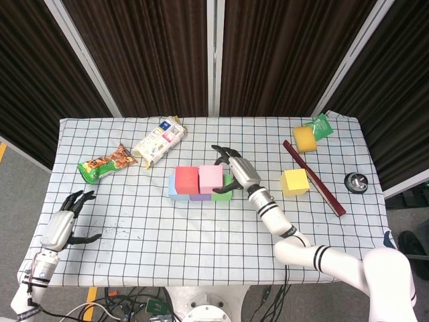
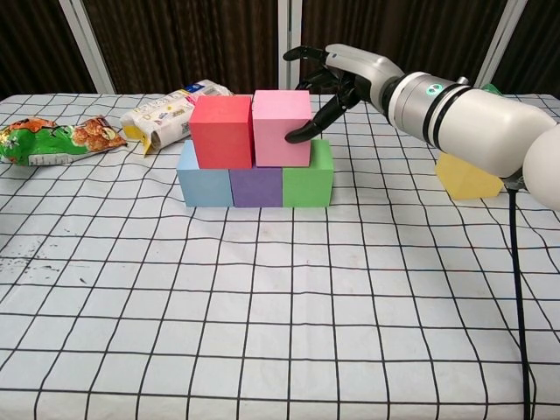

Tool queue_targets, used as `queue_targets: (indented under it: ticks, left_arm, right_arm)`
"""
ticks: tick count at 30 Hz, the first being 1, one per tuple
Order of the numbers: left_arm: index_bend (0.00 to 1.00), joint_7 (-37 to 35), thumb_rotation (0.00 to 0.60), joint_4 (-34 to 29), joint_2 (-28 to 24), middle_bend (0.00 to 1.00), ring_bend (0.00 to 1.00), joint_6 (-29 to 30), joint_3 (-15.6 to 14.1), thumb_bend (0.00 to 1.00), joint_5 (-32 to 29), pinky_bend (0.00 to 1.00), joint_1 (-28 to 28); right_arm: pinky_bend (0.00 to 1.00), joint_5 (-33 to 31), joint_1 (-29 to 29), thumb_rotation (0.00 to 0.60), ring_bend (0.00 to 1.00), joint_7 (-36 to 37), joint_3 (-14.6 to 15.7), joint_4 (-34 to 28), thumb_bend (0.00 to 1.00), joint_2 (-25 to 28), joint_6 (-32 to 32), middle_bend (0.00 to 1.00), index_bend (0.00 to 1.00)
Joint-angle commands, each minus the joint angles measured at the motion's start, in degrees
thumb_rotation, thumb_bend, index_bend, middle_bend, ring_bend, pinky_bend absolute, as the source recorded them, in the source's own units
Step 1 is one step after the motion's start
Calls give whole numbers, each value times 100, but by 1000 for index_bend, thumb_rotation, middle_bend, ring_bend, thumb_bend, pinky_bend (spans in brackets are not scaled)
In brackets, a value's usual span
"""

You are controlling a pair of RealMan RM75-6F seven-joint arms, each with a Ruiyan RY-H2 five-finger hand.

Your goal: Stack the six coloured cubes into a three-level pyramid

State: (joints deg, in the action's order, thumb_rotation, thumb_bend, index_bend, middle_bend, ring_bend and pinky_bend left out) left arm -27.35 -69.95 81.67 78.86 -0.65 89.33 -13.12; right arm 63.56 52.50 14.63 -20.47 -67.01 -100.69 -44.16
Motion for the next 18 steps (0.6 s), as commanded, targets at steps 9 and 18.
queue_targets:
  ticks: [9, 18]
  left_arm:
    - [75, 0, 600, 5, 1, 171, 1, -5, 3, 0, -5, 31, 1]
    - [75, -15, 600, 24, 11, 172, 1, -22, -2, 0, -8, 31, 1]
  right_arm:
    - [0, -10, -5, 600, 28, -34, 22, -1, 108, -26, 22, 450, 0]
    - [0, -2, -17, 600, 28, -13, -6, 12, 112, -55, -22, 450, 0]
